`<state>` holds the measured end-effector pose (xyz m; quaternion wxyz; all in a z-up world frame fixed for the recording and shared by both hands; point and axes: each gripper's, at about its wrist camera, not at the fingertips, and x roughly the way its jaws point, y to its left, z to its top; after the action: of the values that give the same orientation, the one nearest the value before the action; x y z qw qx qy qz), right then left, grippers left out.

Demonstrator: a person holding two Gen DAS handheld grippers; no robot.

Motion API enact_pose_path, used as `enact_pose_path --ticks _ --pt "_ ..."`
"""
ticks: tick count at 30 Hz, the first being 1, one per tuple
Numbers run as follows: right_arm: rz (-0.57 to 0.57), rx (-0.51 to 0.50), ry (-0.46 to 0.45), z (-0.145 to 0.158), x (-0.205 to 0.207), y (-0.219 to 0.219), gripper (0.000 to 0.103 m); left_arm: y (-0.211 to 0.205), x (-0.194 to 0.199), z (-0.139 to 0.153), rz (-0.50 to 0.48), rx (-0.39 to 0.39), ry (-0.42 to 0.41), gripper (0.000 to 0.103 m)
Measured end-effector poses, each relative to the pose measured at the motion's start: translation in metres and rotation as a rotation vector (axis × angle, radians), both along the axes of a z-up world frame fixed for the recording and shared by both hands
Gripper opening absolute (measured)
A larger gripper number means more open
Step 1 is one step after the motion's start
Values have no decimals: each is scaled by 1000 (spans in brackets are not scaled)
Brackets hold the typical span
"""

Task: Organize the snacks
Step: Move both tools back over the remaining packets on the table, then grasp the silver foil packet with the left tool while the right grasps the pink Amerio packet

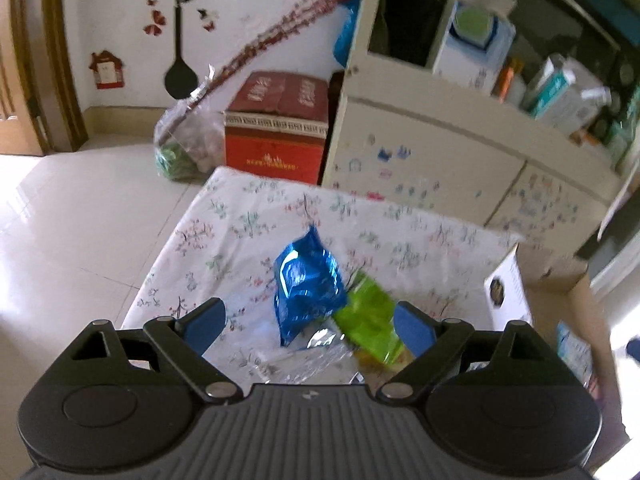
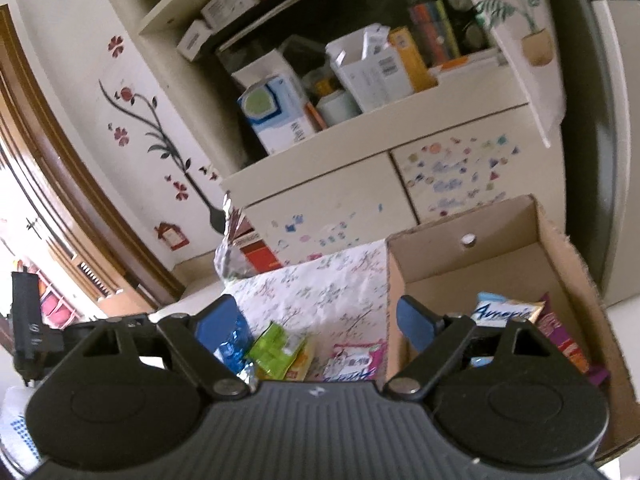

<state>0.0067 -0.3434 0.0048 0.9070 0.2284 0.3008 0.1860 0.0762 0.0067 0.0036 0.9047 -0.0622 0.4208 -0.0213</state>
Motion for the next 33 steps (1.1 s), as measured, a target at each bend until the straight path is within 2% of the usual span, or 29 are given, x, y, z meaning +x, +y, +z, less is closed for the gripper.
enact_pose_path --ticks 3,11,19,24,26,33 --pt "15 10 9 -2 2 5 87 3 1 -17 -31 20 23 94" --pt "30 27 43 -10 10 13 87 -9 8 -67 -121 142 88 94" --pt "70 54 103 -25 26 30 87 -13 10 -84 -204 148 80 94" --pt "103 146 185 -44 38 40 87 -21 10 -94 -244 189 65 94" --pt "102 158 207 -50 44 46 87 -21 10 -97 -242 182 59 94" --pt "75 4 237 -64 60 75 87 -28 11 -101 -264 199 58 94"
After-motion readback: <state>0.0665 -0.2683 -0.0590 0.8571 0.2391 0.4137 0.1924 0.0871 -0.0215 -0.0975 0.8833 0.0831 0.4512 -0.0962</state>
